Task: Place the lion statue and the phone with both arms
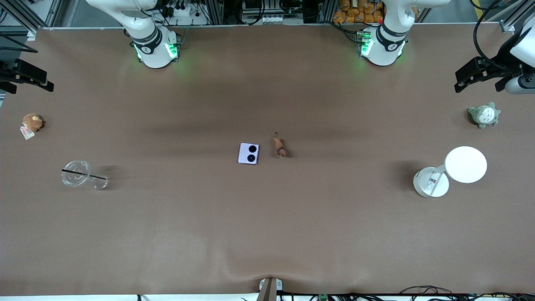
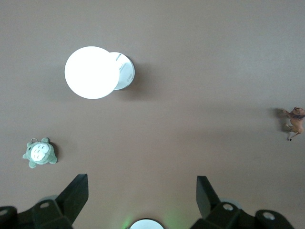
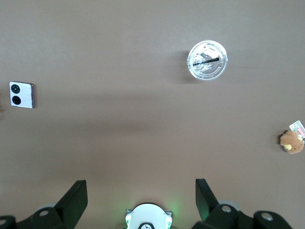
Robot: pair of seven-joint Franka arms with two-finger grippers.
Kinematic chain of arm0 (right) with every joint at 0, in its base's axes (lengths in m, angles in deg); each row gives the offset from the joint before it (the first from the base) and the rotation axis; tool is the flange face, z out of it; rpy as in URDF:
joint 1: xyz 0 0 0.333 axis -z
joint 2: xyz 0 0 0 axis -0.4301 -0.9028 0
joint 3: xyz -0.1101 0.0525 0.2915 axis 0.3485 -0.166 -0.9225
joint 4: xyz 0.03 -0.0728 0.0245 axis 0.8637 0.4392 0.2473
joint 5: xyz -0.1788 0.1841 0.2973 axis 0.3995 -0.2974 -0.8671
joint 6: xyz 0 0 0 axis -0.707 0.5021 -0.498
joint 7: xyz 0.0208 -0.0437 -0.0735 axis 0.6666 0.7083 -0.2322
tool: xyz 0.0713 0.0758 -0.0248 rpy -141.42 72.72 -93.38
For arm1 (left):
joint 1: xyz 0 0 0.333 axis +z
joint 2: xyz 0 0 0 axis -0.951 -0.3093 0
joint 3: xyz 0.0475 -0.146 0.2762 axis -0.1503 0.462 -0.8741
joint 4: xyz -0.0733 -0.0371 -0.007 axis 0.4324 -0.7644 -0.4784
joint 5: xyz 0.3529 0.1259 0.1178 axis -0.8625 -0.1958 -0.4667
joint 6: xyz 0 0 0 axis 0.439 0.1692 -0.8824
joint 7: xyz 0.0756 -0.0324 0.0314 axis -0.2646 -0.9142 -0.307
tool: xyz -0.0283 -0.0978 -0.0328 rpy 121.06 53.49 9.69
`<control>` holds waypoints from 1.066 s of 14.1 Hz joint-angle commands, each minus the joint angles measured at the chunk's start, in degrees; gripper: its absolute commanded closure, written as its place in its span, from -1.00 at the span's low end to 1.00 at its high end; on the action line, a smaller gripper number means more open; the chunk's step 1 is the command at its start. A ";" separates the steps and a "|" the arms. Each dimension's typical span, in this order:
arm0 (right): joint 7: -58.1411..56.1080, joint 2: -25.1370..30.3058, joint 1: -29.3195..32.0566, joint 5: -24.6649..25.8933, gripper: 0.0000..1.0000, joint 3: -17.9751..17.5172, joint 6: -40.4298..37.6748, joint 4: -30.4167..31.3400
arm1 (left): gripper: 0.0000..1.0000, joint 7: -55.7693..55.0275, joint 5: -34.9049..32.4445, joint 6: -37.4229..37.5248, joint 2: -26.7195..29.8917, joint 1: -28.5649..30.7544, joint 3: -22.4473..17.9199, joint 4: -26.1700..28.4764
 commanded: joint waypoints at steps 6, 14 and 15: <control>2.08 -0.37 0.63 1.96 -1.00 -0.75 -0.49 -0.82 | -1.00 0.74 0.50 0.45 -3.05 0.13 -0.24 -5.39; 4.99 -0.99 0.18 2.05 -1.00 -0.93 -0.14 -1.17 | -1.00 -4.25 0.59 1.16 -4.88 -0.74 -0.15 -5.92; 4.99 -0.99 0.27 2.05 -1.00 -0.93 -0.14 -1.17 | -1.00 -6.36 0.94 1.07 -6.90 -0.83 0.02 -6.00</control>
